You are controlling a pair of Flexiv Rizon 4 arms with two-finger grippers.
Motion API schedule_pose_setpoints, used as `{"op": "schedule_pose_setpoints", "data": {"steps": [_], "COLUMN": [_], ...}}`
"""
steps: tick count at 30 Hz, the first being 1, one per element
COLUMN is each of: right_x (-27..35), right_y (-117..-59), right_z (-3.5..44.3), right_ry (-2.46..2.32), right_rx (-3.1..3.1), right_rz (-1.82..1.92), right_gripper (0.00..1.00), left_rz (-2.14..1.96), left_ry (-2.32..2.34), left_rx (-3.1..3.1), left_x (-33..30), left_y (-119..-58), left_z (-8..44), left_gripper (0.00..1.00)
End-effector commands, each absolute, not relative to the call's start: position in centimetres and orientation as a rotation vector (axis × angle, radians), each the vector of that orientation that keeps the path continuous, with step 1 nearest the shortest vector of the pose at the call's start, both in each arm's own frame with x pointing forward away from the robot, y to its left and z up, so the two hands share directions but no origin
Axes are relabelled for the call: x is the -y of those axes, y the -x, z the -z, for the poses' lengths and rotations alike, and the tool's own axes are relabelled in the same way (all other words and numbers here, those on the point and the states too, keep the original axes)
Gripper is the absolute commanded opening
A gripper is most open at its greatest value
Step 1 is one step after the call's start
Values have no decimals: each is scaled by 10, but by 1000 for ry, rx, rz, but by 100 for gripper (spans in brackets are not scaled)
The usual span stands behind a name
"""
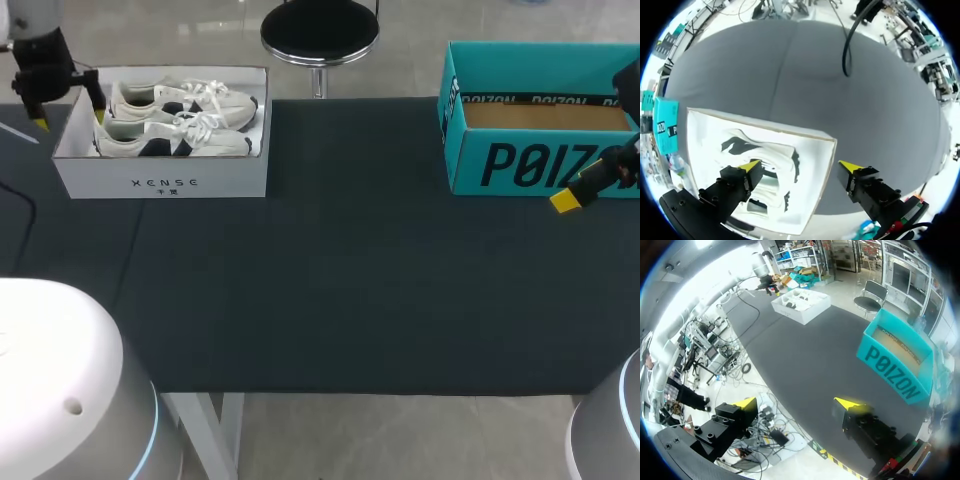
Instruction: Take the shoe out of the shoebox, open the shoe tongue, remove and reinsert the insole, then place the shoe into the shoebox
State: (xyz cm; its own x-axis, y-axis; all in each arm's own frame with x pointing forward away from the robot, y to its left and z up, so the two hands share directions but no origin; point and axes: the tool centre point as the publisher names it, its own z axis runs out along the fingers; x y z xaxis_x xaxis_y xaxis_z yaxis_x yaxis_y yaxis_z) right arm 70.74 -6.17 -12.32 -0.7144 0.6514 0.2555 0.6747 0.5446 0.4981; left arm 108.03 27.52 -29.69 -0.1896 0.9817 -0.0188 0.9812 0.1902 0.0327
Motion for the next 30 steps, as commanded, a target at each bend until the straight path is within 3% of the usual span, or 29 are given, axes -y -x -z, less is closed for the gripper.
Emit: {"op": "schedule_pose_setpoints", "data": {"steps": [1,30], "right_x": [61,61], "right_y": [-710,-710], "right_z": [124,124], "right_ry": [1169,1169], "right_rx": [2724,2724], "right_rz": [900,900], "right_gripper": [100,100], "left_rz": [26,132], "left_ry": [-1993,-2129], "left_rx": [-2409,-2338], "left_x": [-278,-276], "left_y": [-1100,-1125], "left_z": [303,328], "left_gripper": [100,100]}}
